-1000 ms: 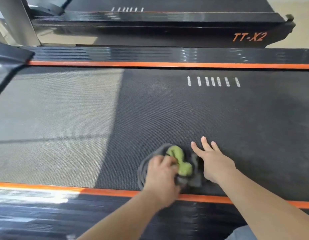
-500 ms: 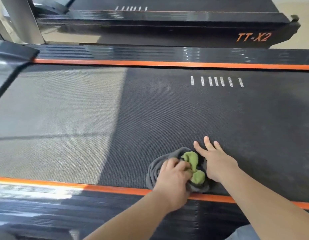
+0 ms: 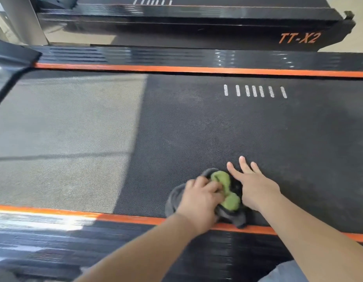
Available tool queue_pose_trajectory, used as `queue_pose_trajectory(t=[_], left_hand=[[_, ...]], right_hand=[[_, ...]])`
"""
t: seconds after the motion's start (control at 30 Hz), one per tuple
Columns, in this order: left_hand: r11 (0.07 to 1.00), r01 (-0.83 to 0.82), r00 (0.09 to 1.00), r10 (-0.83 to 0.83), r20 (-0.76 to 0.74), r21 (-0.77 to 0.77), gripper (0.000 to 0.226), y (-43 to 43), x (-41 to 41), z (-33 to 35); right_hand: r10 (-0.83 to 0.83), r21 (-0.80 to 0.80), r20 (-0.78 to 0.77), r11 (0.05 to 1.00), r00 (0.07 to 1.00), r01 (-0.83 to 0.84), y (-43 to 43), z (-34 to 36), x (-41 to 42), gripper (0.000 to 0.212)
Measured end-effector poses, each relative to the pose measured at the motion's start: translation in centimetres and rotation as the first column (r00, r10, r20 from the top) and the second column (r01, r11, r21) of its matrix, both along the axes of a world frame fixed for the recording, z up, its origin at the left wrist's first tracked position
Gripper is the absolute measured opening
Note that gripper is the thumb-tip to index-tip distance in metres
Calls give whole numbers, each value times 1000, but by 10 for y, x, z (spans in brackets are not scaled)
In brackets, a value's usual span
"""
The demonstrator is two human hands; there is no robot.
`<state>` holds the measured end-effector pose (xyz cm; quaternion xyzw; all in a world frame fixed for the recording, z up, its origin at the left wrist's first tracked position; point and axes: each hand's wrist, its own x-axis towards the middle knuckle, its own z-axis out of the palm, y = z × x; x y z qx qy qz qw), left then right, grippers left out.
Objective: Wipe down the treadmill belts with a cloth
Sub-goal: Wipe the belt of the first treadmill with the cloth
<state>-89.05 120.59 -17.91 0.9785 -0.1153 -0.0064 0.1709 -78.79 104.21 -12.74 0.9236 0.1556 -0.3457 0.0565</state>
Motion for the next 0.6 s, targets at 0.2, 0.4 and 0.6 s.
queue_pose_trajectory(t=[0.2,0.4,0.6], left_hand=[[994,107,994,-108,6,37,31,34,-6,2],[991,-27,996,38,-78,133,37,111,-10,10],[999,12,997,-8,-83,49,30,15,8,8]], right_hand=[[14,-26,-3,1000,1000,-14,0,3,-1,120],[13,-42,-37,999,999,-14,3,7,0,131],[-8,-33,-12,999,1000,7,3,6,-1,122]])
